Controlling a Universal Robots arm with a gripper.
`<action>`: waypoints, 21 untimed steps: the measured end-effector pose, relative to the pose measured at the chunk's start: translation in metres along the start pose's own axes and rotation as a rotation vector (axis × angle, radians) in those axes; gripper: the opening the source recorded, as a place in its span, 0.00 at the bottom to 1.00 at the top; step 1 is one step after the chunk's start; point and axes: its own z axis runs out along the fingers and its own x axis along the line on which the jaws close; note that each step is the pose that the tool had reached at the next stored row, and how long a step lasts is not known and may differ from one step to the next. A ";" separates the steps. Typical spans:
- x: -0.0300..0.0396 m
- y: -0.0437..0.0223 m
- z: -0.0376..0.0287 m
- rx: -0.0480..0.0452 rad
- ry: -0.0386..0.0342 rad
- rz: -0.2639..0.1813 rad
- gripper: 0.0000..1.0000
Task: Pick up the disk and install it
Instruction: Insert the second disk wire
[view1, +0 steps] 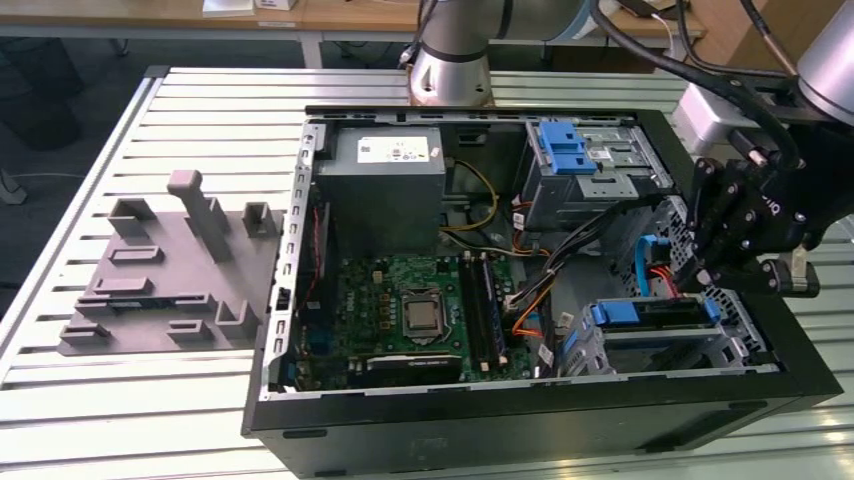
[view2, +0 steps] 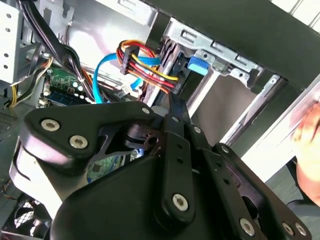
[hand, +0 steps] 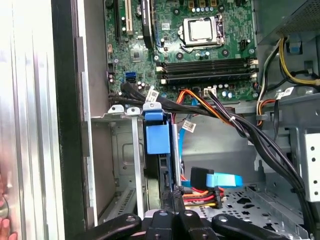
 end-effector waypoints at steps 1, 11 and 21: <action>0.0003 0.0030 0.0001 0.0012 -0.0001 0.000 0.11; 0.0005 0.0091 -0.0178 0.0090 -0.0007 0.000 0.11; 0.0015 0.0230 -0.0257 0.0134 -0.0012 0.000 0.11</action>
